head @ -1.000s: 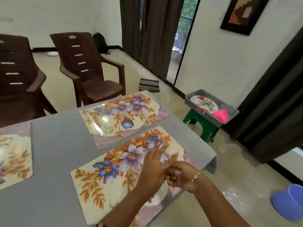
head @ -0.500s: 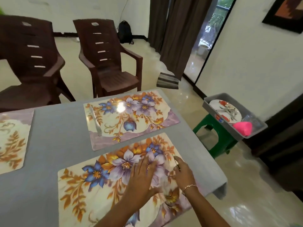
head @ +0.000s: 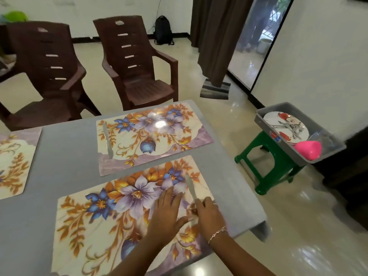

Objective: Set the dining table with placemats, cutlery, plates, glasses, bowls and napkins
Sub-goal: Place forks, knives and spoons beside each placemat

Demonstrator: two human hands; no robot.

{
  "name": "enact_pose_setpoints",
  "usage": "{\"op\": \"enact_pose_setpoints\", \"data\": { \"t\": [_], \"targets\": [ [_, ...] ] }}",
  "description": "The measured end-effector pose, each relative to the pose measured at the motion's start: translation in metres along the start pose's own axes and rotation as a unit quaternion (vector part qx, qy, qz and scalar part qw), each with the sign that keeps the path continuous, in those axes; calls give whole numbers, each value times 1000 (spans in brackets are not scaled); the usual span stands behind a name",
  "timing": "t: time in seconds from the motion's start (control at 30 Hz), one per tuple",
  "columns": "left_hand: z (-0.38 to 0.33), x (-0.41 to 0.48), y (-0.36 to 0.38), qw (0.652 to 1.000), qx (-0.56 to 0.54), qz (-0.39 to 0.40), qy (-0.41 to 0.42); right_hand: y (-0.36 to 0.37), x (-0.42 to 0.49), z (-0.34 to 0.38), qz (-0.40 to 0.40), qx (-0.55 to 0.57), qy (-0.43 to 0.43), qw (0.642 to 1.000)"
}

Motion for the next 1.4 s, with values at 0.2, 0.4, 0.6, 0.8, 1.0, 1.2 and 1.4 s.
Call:
{"op": "enact_pose_setpoints", "data": {
  "t": [0.2, 0.4, 0.6, 0.8, 1.0, 1.2, 1.4],
  "targets": [
    [-63, 24, 9, 1000, 12, 8, -4, -18, -3, -51, 43, 34, -53, 997],
    [-149, 65, 25, 999, 1, -8, 36, -56, -18, -147, -4, 55, -44, 997],
    [-234, 123, 38, 994, 0, 5, 107, -96, -26, -248, -48, 56, 42, 996],
    [-308, 210, 57, 993, -30, 3, 117, -136, 17, -358, -62, 16, 102, 993],
    [-372, 317, 68, 990, -115, -3, 82, -189, 88, -456, -34, -8, 111, 993],
    [-434, 409, 78, 990, -120, 28, 61, -233, 144, -533, -32, 4, 121, 992],
    [-472, 478, 81, 993, -102, 40, 37, -258, 207, -596, -12, 39, 123, 992]
  ]
}}
Point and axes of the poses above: each hand's wrist, its own x-axis towards the middle knuckle, its own y-axis out of the palm, z = x × y, the point moved 1 cm from there along x, towards the middle knuckle, and after that the axes turned 1 degree about x, right-handed, at the moved point
